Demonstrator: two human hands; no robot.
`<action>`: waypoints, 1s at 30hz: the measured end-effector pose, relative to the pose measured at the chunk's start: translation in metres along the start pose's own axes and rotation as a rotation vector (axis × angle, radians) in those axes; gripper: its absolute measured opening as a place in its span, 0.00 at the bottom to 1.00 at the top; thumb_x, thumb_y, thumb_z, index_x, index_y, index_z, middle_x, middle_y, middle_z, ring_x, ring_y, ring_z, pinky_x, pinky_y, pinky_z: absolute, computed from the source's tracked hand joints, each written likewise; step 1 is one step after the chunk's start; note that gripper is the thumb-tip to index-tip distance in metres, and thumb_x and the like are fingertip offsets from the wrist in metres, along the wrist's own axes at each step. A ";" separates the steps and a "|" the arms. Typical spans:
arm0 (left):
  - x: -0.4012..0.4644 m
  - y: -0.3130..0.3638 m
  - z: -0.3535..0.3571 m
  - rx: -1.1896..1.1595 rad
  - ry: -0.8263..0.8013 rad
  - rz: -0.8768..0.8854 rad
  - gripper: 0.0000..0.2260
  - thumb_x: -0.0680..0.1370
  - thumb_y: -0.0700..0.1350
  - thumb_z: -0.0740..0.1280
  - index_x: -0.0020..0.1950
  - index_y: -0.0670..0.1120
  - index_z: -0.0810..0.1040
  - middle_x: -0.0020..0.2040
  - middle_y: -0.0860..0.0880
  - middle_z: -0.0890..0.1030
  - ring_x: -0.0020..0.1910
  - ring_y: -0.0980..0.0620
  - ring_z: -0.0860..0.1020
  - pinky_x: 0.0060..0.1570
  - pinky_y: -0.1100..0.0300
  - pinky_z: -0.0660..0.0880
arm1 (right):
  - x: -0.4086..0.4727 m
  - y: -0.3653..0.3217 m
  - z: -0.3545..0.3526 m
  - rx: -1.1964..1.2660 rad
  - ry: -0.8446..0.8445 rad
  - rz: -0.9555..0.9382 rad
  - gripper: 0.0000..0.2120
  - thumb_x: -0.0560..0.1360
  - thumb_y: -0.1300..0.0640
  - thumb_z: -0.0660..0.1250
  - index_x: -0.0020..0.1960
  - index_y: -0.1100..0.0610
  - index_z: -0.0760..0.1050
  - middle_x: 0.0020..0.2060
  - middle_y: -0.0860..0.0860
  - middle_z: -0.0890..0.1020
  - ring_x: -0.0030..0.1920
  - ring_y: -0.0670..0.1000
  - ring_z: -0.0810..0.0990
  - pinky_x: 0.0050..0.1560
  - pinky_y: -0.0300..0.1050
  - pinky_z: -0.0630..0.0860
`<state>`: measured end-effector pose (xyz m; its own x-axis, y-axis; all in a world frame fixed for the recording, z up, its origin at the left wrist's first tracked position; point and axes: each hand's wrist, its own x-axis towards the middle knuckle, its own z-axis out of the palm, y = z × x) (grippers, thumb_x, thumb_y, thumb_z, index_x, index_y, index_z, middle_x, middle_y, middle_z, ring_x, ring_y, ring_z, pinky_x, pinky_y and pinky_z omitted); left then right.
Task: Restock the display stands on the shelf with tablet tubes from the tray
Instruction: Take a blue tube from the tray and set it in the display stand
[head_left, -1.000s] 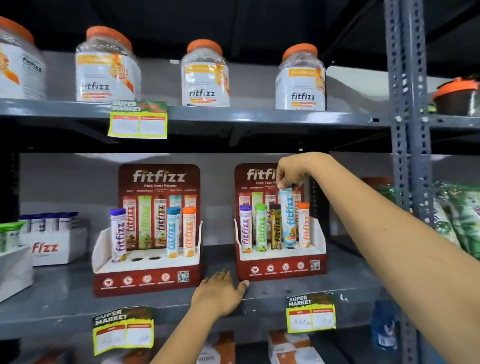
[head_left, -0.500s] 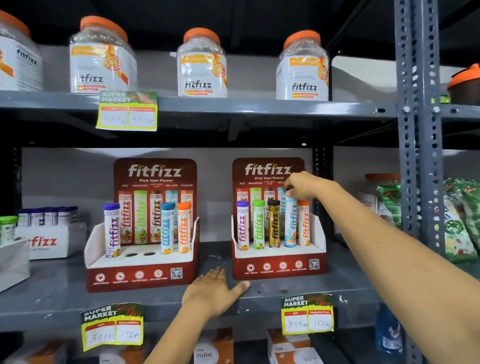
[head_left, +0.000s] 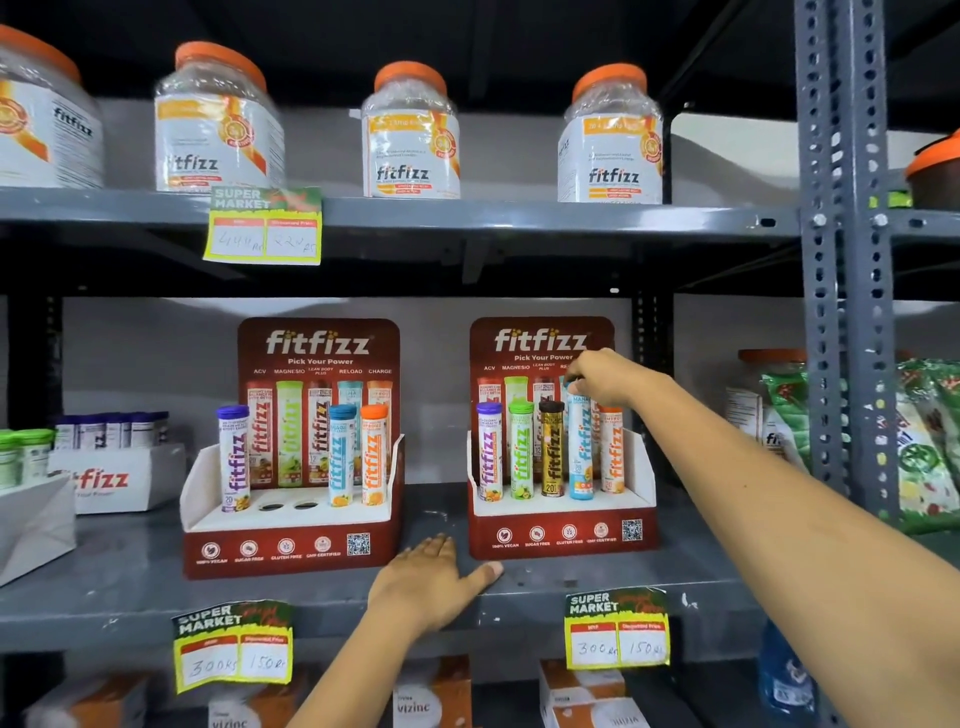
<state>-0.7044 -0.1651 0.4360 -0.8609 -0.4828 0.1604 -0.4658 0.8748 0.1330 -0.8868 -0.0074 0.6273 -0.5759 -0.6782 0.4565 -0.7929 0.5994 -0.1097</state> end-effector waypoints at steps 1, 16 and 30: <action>0.000 0.000 0.000 0.000 0.002 -0.001 0.42 0.72 0.73 0.44 0.76 0.46 0.52 0.78 0.47 0.55 0.76 0.49 0.54 0.74 0.51 0.52 | 0.001 0.001 0.002 0.011 0.010 0.010 0.15 0.80 0.59 0.60 0.65 0.61 0.75 0.63 0.59 0.78 0.61 0.59 0.76 0.56 0.49 0.73; 0.000 -0.001 0.000 -0.009 0.009 0.010 0.41 0.72 0.73 0.45 0.76 0.46 0.52 0.78 0.46 0.55 0.76 0.49 0.54 0.74 0.51 0.53 | -0.001 -0.006 0.011 -0.039 -0.003 0.074 0.12 0.78 0.58 0.64 0.57 0.64 0.77 0.53 0.59 0.81 0.51 0.58 0.80 0.50 0.50 0.77; -0.008 0.000 -0.002 0.013 0.091 0.087 0.38 0.74 0.70 0.45 0.76 0.46 0.54 0.78 0.47 0.56 0.75 0.50 0.55 0.74 0.51 0.53 | -0.012 -0.013 -0.002 -0.253 -0.052 0.108 0.16 0.76 0.53 0.65 0.62 0.58 0.76 0.59 0.56 0.80 0.60 0.59 0.76 0.63 0.54 0.71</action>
<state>-0.6969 -0.1615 0.4362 -0.8766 -0.4057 0.2586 -0.3928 0.9139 0.1024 -0.8697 -0.0065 0.6249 -0.6690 -0.6217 0.4074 -0.6552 0.7520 0.0717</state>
